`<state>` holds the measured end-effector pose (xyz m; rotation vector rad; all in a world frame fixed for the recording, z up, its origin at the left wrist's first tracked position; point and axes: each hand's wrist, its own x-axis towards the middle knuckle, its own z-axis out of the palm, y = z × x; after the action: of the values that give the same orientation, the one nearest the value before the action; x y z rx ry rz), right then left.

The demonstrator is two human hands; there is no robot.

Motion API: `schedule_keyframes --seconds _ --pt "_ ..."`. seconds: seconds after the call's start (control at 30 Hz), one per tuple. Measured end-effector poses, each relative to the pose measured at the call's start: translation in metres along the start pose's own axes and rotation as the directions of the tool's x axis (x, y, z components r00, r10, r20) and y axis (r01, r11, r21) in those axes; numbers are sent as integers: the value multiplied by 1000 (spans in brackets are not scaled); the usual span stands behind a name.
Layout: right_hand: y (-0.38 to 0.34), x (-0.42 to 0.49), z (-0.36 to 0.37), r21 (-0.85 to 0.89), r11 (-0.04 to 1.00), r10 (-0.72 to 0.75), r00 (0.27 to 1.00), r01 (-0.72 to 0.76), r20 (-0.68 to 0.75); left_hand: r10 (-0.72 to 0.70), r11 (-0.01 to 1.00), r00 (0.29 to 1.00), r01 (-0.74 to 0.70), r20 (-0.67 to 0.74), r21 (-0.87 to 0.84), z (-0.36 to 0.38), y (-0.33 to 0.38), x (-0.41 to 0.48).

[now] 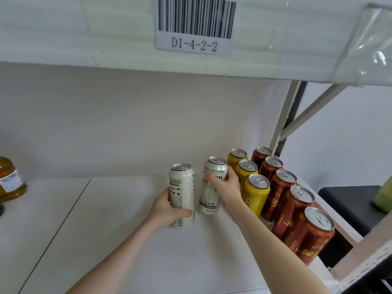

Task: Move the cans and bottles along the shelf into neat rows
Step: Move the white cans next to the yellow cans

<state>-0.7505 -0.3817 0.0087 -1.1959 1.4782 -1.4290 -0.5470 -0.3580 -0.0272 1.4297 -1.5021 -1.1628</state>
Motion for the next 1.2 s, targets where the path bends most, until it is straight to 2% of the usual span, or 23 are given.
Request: schedule_keyframes --seconds 0.33,0.73,0.87,1.07,1.2 --pt "16 41 17 -18 996 -84 995 83 -45 15 999 993 -19 -118 -30 13 -9 29" --pt "26 54 21 -12 997 -76 996 76 -37 31 999 990 -32 -140 -4 9 -27 34" --pt "27 51 19 1 999 -47 999 47 -16 27 1000 989 -28 -142 -1 8 -28 32" --pt "31 23 7 36 994 102 994 -101 -29 56 998 989 -52 -135 34 10 -28 27" --pt "38 -10 4 57 994 93 993 -89 -68 52 999 991 -51 -126 9 11 -32 24"
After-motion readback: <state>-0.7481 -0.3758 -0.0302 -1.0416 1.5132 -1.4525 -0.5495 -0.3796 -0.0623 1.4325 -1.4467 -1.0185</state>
